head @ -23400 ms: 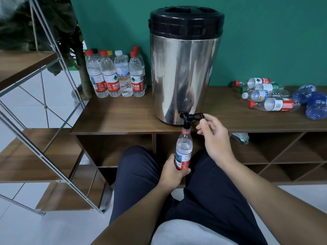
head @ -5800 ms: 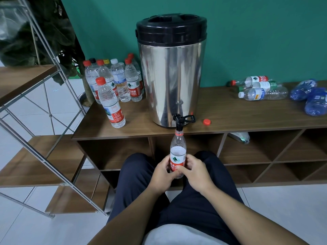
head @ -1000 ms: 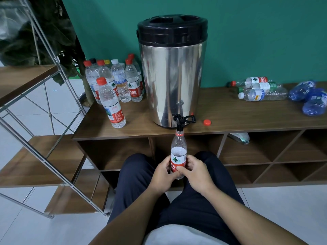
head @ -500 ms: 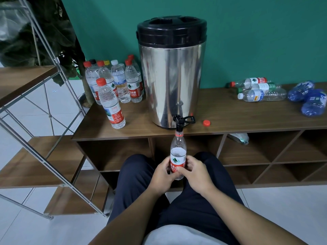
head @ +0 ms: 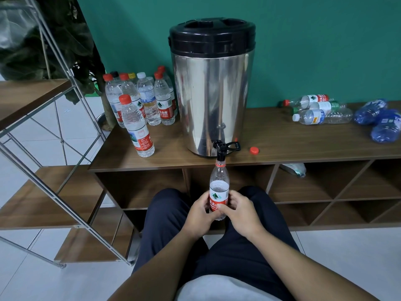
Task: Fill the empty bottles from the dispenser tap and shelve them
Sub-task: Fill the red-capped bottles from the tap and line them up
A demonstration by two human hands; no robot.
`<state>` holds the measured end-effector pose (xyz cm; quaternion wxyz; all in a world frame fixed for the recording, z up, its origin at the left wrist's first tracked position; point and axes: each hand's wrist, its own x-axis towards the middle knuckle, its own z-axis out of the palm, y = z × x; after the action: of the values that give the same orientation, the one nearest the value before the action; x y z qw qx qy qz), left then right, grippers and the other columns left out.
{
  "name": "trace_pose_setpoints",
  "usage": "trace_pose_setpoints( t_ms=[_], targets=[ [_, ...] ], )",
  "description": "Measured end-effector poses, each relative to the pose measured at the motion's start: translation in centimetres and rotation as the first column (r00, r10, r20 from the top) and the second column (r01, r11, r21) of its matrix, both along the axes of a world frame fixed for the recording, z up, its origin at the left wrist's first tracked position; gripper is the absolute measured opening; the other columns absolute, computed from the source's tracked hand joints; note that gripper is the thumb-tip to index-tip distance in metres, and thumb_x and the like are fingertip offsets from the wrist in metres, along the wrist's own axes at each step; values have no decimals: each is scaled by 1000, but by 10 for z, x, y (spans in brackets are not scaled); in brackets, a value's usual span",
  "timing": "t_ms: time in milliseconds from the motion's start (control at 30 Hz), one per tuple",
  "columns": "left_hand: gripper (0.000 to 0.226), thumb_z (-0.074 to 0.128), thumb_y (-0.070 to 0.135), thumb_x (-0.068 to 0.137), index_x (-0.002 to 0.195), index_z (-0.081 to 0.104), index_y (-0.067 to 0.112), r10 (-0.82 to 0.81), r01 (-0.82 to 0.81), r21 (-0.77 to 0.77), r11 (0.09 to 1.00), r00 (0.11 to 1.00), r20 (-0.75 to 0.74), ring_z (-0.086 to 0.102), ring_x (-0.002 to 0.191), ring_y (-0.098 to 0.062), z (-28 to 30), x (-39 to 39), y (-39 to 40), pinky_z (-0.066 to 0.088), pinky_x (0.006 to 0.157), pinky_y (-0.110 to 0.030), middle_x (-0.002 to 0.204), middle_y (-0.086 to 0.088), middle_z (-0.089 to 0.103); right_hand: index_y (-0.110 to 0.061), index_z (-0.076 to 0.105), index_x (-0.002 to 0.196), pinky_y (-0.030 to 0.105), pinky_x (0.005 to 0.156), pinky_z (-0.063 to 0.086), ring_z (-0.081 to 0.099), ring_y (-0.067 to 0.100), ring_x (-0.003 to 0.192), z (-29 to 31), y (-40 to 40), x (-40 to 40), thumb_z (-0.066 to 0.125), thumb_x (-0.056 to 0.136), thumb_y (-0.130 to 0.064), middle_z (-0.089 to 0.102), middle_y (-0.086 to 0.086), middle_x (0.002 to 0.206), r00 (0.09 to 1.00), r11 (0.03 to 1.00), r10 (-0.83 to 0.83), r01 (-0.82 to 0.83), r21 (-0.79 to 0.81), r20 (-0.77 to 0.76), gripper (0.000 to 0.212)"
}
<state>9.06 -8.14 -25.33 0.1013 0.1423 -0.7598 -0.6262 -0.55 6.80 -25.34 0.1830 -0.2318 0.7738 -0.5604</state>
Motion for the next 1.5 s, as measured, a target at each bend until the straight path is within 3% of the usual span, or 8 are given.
trace_pose_setpoints(
  t_ms=[533, 733, 967, 1133, 1500],
  targets=[
    [58, 85, 11, 100, 152, 63, 24, -3, 3, 7, 1000, 1000, -4, 71, 133, -15, -1, 0, 0, 57, 116, -44, 140, 7, 77, -28, 70, 141, 30, 94, 65, 76, 1, 111, -1, -1, -1, 87, 94, -17, 81, -15, 119, 1000, 1000, -6, 6, 0, 11, 51],
    [58, 84, 11, 100, 152, 63, 25, -6, 6, 3, 1000, 1000, 1, 71, 134, -16, -2, 0, -1, 56, 118, -47, 140, 7, 76, -40, 70, 128, 30, 93, 66, 78, 2, 107, 0, -1, 0, 87, 93, -13, 82, -17, 114, 1000, 1000, -9, 9, -14, 3, 47],
    [57, 84, 13, 100, 152, 63, 26, -11, 11, 4, 1000, 1000, -2, 71, 135, -14, 0, 0, 0, 57, 117, -45, 141, 8, 76, -41, 70, 128, 32, 94, 66, 77, 2, 109, 0, 0, 1, 87, 94, -16, 82, -17, 115, 1000, 1000, -5, 5, -12, 3, 46],
    [55, 84, 12, 100, 149, 65, 28, -9, 9, -4, 1000, 1000, -8, 72, 132, -16, 1, 1, 0, 58, 116, -45, 138, 7, 77, -29, 73, 134, 38, 95, 66, 78, 6, 110, -2, -1, 0, 88, 93, -16, 82, -14, 117, 1000, 1000, 0, 1, -17, 4, 46],
    [59, 87, 16, 98, 152, 64, 27, -10, 10, 0, 1000, 1000, 0, 70, 135, -16, 0, 1, -3, 56, 118, -47, 141, 8, 76, -30, 72, 135, 34, 93, 67, 77, 3, 108, 3, -2, 2, 87, 93, -17, 82, -16, 115, 1000, 1000, -4, 4, 7, 5, 46]
  ],
)
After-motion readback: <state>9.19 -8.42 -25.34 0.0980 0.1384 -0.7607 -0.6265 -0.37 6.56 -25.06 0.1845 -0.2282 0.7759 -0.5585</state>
